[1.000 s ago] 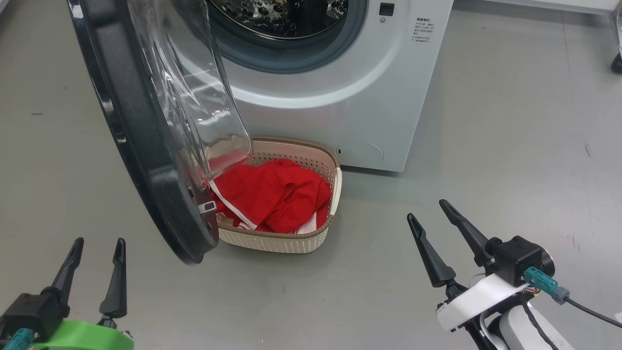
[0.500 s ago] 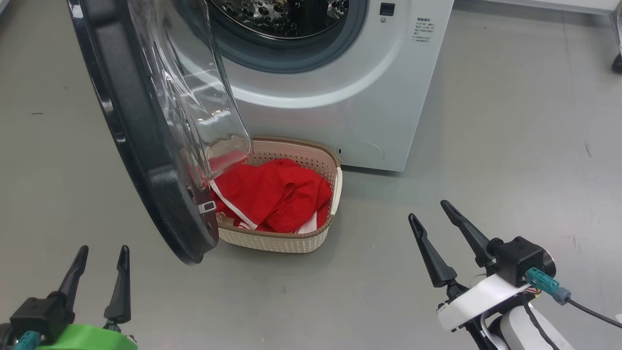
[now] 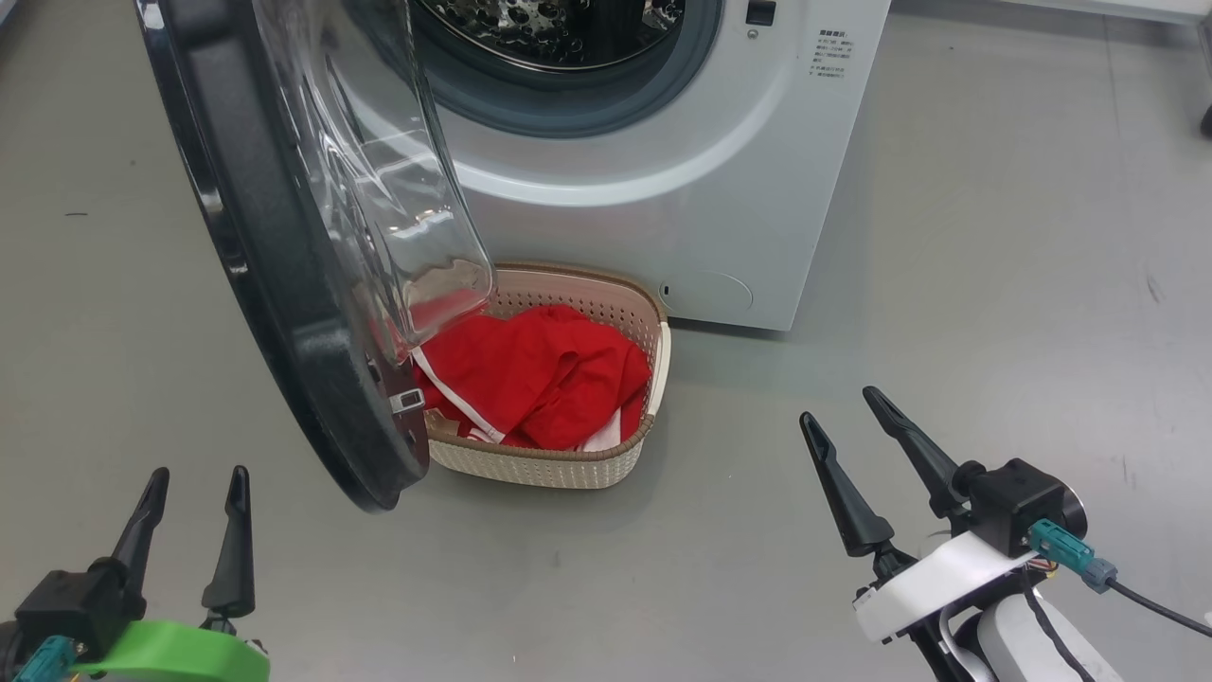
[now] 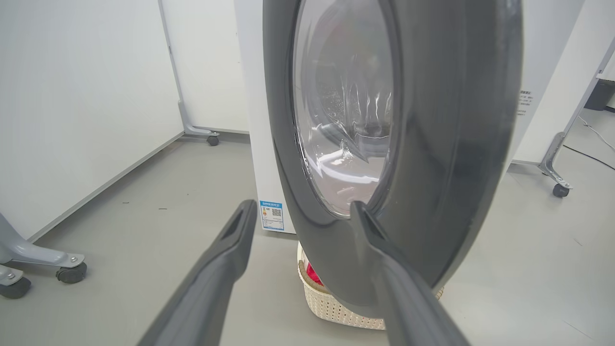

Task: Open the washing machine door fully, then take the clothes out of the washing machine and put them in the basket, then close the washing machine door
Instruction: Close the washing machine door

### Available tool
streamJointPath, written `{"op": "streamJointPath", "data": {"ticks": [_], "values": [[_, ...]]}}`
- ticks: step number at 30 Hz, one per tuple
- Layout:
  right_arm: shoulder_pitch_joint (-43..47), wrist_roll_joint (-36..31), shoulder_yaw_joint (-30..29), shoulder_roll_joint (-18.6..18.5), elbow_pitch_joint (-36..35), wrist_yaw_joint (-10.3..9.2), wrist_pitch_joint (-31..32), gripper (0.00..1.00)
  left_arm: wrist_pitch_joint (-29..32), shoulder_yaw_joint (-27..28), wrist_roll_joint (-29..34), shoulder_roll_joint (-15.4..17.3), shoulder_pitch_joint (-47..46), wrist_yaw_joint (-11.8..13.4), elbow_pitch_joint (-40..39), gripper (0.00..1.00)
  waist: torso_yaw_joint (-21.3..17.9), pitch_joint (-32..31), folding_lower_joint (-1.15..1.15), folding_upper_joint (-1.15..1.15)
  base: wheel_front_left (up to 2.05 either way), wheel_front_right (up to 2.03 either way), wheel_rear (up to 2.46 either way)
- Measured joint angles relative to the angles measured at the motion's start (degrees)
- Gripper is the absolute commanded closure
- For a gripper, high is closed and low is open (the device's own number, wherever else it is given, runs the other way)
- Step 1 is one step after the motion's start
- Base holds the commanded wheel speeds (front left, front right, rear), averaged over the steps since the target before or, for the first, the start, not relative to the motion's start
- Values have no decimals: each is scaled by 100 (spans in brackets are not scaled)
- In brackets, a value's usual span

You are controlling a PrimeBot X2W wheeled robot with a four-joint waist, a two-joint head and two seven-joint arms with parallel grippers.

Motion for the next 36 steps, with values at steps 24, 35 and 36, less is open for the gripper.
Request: {"op": "streamJointPath", "data": {"ticks": [24, 35, 36], "values": [[0, -2, -24, 18, 0, 1, 0, 0, 0, 38, 87, -54, -25, 0, -35, 0, 20, -33, 0, 0, 0, 0, 0], [1, -10, -25, 22, 1, 1, 0, 0, -1, 37, 125, -100, -25, 0, -26, 95, 5, -27, 0, 0, 0, 0, 0], [1, -10, -25, 23, 1, 1, 0, 0, -1, 18, 125, -105, -25, 0, -19, 100, 3, -25, 0, 0, 0, 0, 0]]}}
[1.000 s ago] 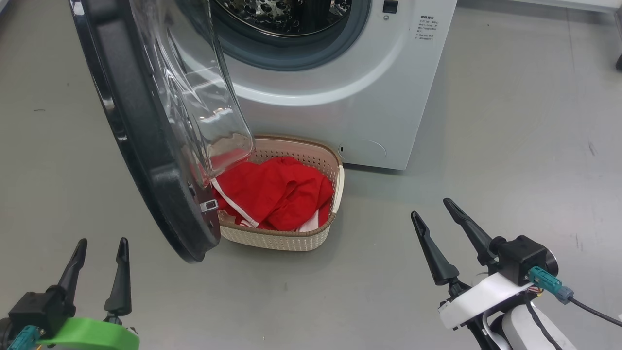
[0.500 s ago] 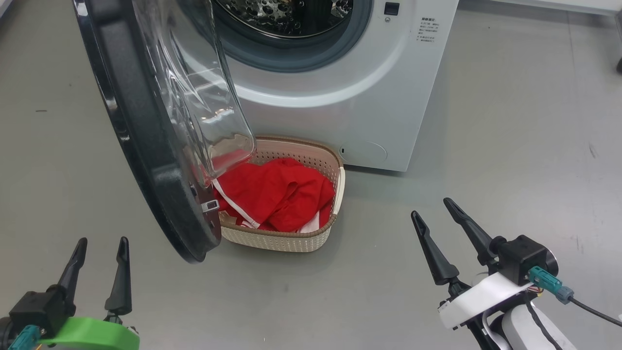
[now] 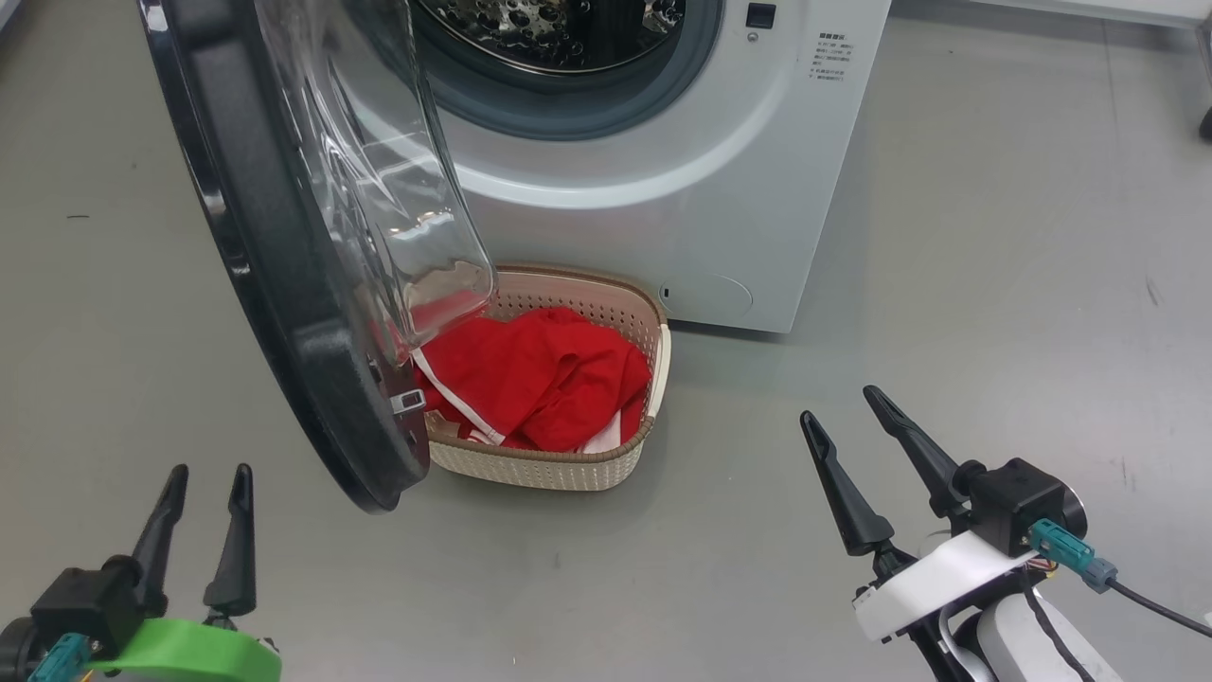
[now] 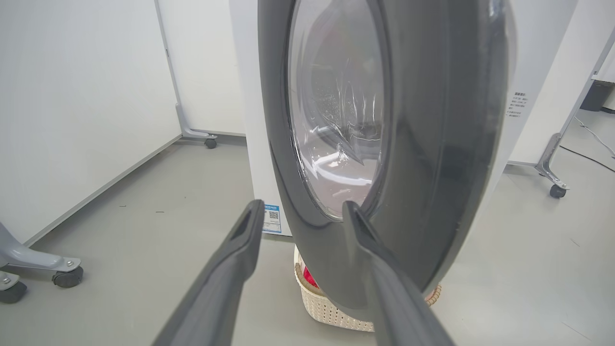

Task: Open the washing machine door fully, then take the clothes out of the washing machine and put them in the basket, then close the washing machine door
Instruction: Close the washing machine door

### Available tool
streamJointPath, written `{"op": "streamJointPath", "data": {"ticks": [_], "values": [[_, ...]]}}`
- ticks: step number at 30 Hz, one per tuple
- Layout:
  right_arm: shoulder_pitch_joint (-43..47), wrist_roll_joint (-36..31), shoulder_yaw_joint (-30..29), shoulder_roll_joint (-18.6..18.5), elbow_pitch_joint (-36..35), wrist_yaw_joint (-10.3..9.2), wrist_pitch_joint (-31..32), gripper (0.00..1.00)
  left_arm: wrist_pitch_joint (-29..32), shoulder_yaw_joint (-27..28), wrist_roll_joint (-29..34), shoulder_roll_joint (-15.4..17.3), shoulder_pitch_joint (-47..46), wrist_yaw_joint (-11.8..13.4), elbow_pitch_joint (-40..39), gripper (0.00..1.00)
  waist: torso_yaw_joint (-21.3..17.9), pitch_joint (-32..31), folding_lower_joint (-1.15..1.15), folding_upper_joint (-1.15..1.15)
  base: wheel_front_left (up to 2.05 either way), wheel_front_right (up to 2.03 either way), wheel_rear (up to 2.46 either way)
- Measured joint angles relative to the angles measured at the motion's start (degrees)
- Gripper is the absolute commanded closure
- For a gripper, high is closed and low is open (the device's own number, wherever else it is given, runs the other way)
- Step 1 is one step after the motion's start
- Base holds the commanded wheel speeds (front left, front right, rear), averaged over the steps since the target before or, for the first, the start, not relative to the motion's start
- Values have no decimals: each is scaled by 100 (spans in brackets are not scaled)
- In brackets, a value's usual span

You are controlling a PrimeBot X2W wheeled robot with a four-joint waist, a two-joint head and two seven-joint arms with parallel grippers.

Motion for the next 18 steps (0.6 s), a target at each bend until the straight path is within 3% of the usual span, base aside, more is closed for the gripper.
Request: {"op": "streamJointPath", "data": {"ticks": [11, 18], "values": [[9, -1, -20, 5, -1, 1, 0, 0, -15, -18, -76, -3, -10, 0, -10, 100, 2, 4, 0, 0, 0, 0, 0], [10, -1, -19, 18, -1, 1, 0, 0, 111, 185, -1228, -240, -194, 0, 322, 100, 1, -3, 0, 0, 0, 0, 0]]}}
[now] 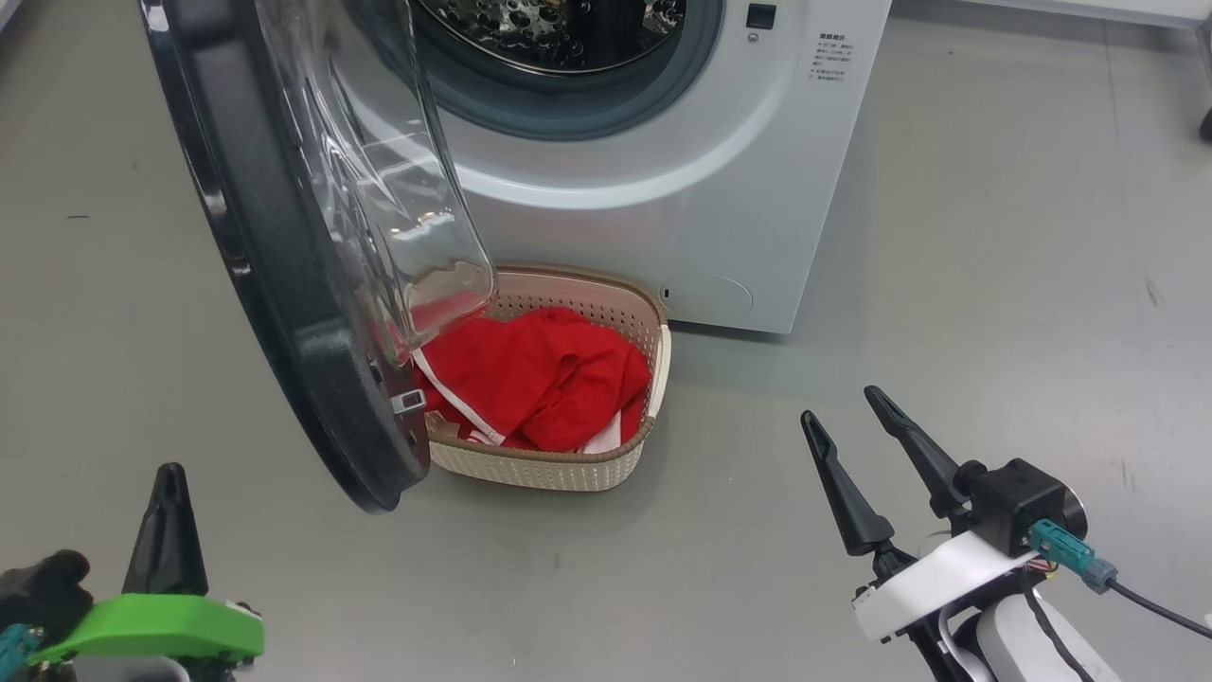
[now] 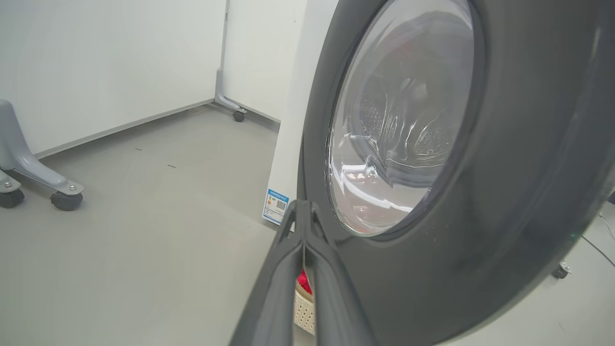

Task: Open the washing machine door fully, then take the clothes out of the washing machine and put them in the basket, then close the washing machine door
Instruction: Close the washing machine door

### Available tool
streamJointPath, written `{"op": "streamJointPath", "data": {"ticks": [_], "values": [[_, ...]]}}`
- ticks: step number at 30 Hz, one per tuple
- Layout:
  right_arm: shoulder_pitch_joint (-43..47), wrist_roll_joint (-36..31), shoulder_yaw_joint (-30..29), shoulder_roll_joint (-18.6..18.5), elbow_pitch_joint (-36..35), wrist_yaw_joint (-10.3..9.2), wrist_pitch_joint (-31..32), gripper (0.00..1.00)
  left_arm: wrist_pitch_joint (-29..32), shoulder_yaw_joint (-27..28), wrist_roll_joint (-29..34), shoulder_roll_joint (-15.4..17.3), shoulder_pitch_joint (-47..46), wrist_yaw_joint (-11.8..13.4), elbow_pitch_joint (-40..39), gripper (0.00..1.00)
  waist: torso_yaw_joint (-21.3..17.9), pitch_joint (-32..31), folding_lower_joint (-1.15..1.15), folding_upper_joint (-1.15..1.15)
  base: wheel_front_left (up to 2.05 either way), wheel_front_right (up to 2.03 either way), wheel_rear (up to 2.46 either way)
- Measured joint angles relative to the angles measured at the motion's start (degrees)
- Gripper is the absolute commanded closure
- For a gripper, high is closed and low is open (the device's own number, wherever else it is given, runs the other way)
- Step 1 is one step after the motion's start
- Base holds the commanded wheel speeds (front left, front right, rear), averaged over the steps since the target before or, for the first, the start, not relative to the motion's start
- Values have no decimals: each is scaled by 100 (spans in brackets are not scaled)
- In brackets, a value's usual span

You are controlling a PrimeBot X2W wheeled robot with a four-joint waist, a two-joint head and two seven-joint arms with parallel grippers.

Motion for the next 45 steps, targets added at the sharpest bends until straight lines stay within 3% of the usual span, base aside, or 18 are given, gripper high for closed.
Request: {"op": "streamJointPath", "data": {"ticks": [8, 9, 10, 12, 13, 15, 27, 45], "values": [[2, -2, 7, 40, 1, 1, 0, 0, 943, 444, -1873, -216, -506, 0, 88, 100, -34, -19, 0, 0, 0, 0, 0], [2, -2, 7, 40, 1, 1, 0, 0, 943, 444, -1873, -216, -506, 0, 88, 100, -34, -19, 0, 0, 0, 0, 0], [4, -8, 15, 54, 3, 1, 0, 0, 1404, 657, -2654, -271, -660, 0, 109, 100, -53, -26, 0, 0, 0, 0, 0], [5, -8, 23, 57, 4, 2, 0, 0, 1727, 799, -3206, -294, -749, 0, 119, 100, -67, -30, 0, 0, 0, 0, 0], [10, -9, 51, 66, 7, 2, 0, 0, 2428, 1039, -4368, -345, -896, 20, 160, 100, -110, -21, 0, 0, 0, 0, 0], [22, -9, 49, 68, 7, 2, 0, 0, 2871, 1095, -4943, -368, -990, 208, 177, 100, -129, -17, 0, 0, 0, 0, 0], [49, -47, 49, 74, 9, 3, 0, 0, 4150, 942, -6137, -368, -1031, 778, -4, 100, -185, 28, 0, 0, 0, 0, 0], [36, -48, 70, 63, 8, 3, 0, 0, 4646, 639, -6920, -337, -1016, 902, -544, 100, -290, 126, 0, 0, 0, 0, 0]]}}
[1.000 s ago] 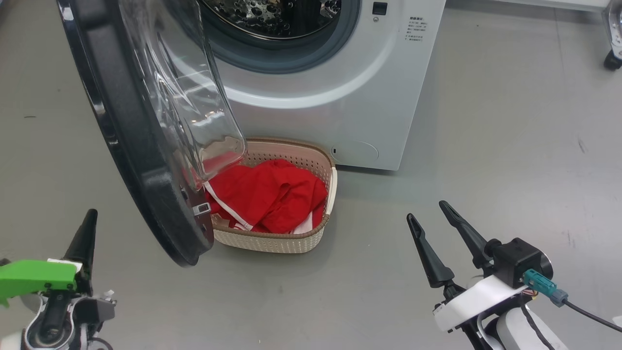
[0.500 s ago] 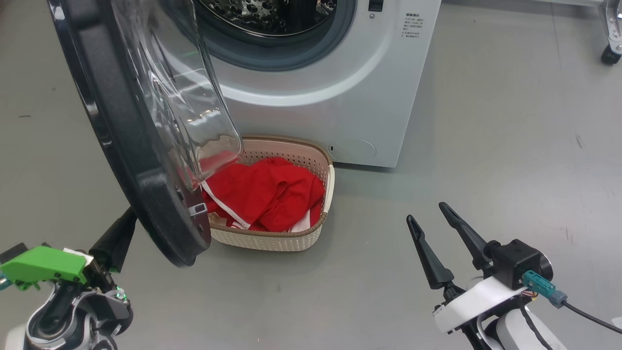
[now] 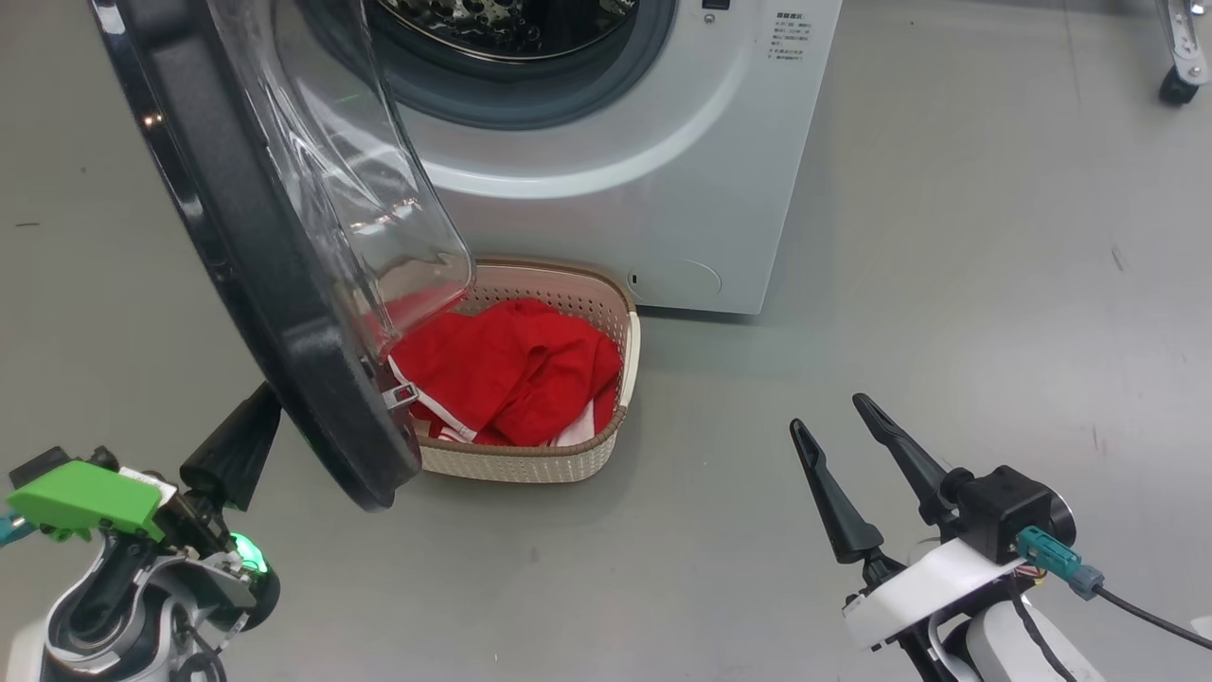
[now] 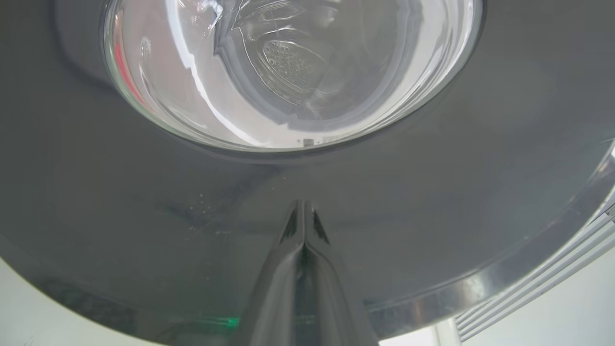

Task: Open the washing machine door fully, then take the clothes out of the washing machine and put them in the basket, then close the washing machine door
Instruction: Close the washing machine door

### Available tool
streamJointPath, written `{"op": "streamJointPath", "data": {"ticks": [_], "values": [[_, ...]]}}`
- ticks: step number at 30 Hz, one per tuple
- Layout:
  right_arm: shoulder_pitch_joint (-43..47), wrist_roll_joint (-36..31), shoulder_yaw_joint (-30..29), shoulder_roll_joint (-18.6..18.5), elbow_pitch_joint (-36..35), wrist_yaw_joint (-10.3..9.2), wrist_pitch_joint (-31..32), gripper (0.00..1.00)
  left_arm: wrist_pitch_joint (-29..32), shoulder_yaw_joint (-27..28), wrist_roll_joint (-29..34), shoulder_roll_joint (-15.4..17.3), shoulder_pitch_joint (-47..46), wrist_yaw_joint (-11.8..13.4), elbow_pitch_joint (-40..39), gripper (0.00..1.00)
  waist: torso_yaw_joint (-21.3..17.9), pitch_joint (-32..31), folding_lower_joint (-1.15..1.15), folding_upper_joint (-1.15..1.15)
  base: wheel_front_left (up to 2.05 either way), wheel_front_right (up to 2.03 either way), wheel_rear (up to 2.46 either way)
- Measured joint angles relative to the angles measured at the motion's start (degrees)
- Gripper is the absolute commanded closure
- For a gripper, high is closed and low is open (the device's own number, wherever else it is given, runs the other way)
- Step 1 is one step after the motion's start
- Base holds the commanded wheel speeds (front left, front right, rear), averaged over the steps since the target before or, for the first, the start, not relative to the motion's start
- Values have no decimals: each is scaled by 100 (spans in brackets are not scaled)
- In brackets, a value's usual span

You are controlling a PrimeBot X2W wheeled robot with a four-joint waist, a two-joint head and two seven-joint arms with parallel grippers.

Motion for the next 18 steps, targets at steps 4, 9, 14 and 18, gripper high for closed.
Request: {"op": "streamJointPath", "data": {"ticks": [4, 9, 14, 18], "values": [[-13, 0, 14, 1, 1, 0, 0, 0, 21, -123, -162, 0, 7, 40, -111, 100, -97, 45, 0, 0, 0, 0, 0], [-72, 0, 27, 10, 2, 1, 0, 0, 23, -301, -198, 1, 24, 68, -198, 100, -255, 99, 0, 0, 0, 0, 0], [-132, 0, 32, 19, 2, 1, 0, 0, -65, -448, -216, 1, 31, 97, -288, 100, -461, 163, 0, 0, 0, 0, 0], [-186, 1, 31, 31, 1, 1, 0, 0, -159, -558, -218, 2, 31, 98, -320, 100, -657, 226, 0, 0, 0, 0, 0]]}}
